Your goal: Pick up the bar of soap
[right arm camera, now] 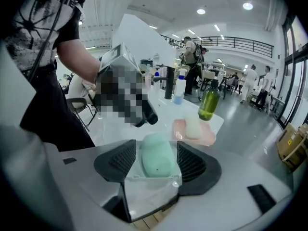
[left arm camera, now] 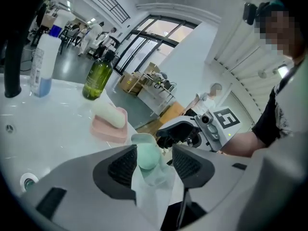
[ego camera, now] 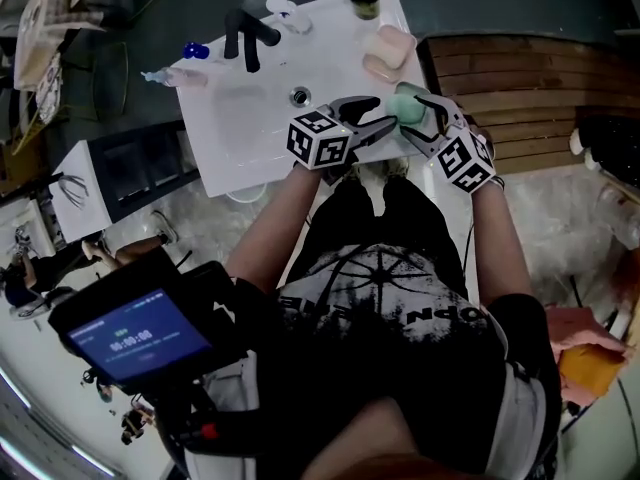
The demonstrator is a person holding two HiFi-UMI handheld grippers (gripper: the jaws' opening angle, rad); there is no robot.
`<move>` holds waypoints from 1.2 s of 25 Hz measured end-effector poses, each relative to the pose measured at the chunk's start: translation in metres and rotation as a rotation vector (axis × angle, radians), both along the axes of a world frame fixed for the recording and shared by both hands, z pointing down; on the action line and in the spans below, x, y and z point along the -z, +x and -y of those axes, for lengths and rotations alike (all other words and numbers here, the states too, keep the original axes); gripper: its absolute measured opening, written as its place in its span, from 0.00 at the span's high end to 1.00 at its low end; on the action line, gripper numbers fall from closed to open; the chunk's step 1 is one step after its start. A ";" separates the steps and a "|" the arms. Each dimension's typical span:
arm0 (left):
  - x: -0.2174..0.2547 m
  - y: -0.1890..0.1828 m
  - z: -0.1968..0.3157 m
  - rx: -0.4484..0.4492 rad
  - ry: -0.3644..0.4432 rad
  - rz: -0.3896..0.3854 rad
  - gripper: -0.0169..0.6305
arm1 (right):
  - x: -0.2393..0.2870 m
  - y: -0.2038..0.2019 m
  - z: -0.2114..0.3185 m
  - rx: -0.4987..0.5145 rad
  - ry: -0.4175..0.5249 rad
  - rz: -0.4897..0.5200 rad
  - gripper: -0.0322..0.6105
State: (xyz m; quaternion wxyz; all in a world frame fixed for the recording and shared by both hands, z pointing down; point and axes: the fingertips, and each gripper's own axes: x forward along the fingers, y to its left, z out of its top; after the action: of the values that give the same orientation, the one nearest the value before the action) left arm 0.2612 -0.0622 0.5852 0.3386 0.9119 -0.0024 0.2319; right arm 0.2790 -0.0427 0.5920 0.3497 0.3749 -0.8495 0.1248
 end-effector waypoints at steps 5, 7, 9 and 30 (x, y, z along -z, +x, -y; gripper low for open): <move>-0.021 0.009 0.000 -0.007 -0.061 0.054 0.59 | -0.021 0.002 0.004 0.037 -0.057 -0.027 0.53; -0.033 0.012 -0.001 -0.022 -0.088 0.078 0.59 | -0.034 0.000 0.007 0.062 -0.081 -0.032 0.53; -0.048 0.014 0.001 -0.036 -0.110 0.101 0.59 | -0.049 -0.002 0.012 0.087 -0.099 -0.035 0.53; -0.050 0.021 0.001 -0.010 -0.157 0.099 0.62 | -0.049 -0.009 0.022 0.150 -0.059 -0.092 0.52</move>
State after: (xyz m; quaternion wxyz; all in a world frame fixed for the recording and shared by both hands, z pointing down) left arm 0.2819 -0.0628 0.6357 0.4075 0.8699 0.0038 0.2777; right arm 0.2703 -0.0648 0.6409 0.4076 0.3050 -0.8541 0.1061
